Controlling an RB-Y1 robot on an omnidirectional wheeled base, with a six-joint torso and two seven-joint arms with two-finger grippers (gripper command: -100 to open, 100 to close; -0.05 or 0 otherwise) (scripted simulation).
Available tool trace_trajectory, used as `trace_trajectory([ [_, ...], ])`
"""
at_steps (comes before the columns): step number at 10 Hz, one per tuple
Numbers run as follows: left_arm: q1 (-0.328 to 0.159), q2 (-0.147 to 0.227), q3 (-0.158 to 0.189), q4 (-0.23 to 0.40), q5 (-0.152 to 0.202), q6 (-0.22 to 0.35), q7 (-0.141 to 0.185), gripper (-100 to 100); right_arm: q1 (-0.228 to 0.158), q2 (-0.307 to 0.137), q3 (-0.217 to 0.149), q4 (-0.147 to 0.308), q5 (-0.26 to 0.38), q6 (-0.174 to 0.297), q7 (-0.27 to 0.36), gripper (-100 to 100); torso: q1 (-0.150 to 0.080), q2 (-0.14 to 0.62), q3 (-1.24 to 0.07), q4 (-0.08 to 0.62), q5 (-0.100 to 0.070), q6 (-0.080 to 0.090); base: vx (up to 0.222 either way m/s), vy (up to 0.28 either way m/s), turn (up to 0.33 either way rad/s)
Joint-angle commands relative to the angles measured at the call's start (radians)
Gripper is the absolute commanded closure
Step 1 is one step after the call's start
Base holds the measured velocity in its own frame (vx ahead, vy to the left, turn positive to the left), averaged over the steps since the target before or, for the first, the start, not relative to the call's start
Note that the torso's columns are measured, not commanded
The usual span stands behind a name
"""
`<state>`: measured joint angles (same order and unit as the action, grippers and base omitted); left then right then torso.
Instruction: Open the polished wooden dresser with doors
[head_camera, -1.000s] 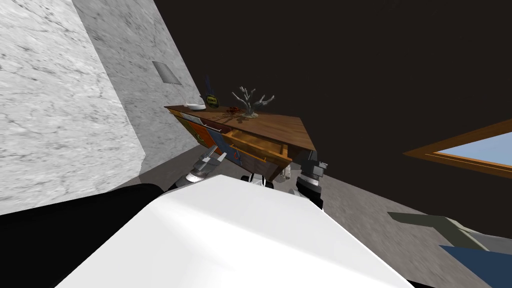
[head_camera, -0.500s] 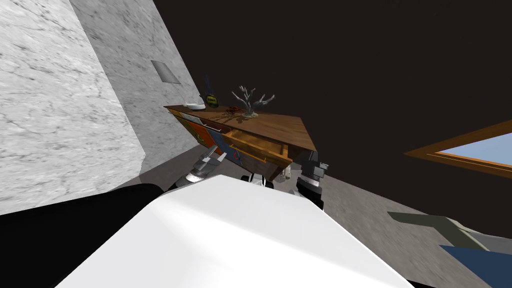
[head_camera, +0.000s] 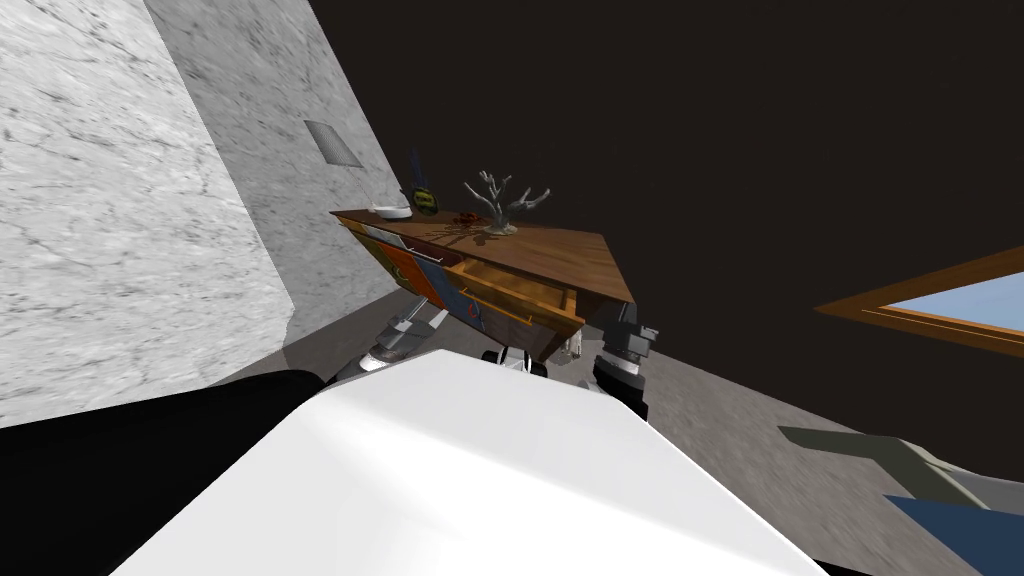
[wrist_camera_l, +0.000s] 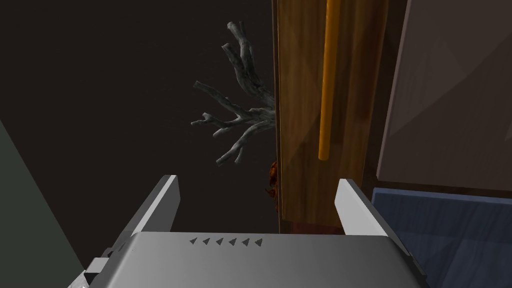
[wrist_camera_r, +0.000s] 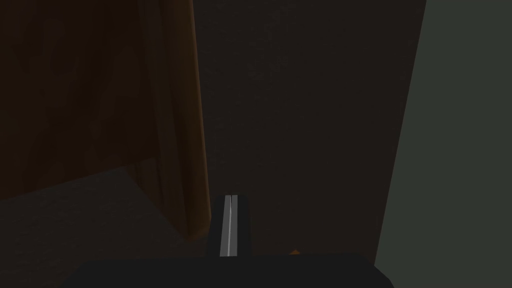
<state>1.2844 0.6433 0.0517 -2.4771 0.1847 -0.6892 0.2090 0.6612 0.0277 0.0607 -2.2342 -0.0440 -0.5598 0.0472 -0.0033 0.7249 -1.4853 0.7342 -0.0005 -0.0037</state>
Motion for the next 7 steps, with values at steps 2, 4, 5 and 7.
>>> trace_trajectory([
  [2,0.001,0.0,0.001,-0.001,0.001,0.0,0.0,-100,0.003,0.0,0.001,-0.001,0.0,-0.004,0.0,0,0.0,0.001,0.001,0.0,0.0,0.0,-0.001,-0.002,0.006],
  [4,0.001,0.0,0.001,-0.001,0.001,0.0,0.0,-100,0.006,-0.001,0.002,-0.002,0.001,-0.008,0.0,0,0.001,0.001,0.001,0.0,0.0,0.001,-0.001,-0.001,0.004],
  [5,-0.049,-0.05,0.011,0.049,-0.049,0.05,0.05,-100,0.008,-0.001,0.002,-0.003,0.001,-0.01,0.0,0,0.0,0.002,0.001,0.001,0.0,0.0,-0.147,0.137,-0.315],
  [7,-0.118,-0.068,0.011,0.062,-0.106,0.116,0.072,-100,0.007,-0.001,0.001,-0.003,0.001,-0.011,0.0,0,0.011,0.017,0.012,0.005,0.003,0.004,-0.149,0.174,-0.378],
])
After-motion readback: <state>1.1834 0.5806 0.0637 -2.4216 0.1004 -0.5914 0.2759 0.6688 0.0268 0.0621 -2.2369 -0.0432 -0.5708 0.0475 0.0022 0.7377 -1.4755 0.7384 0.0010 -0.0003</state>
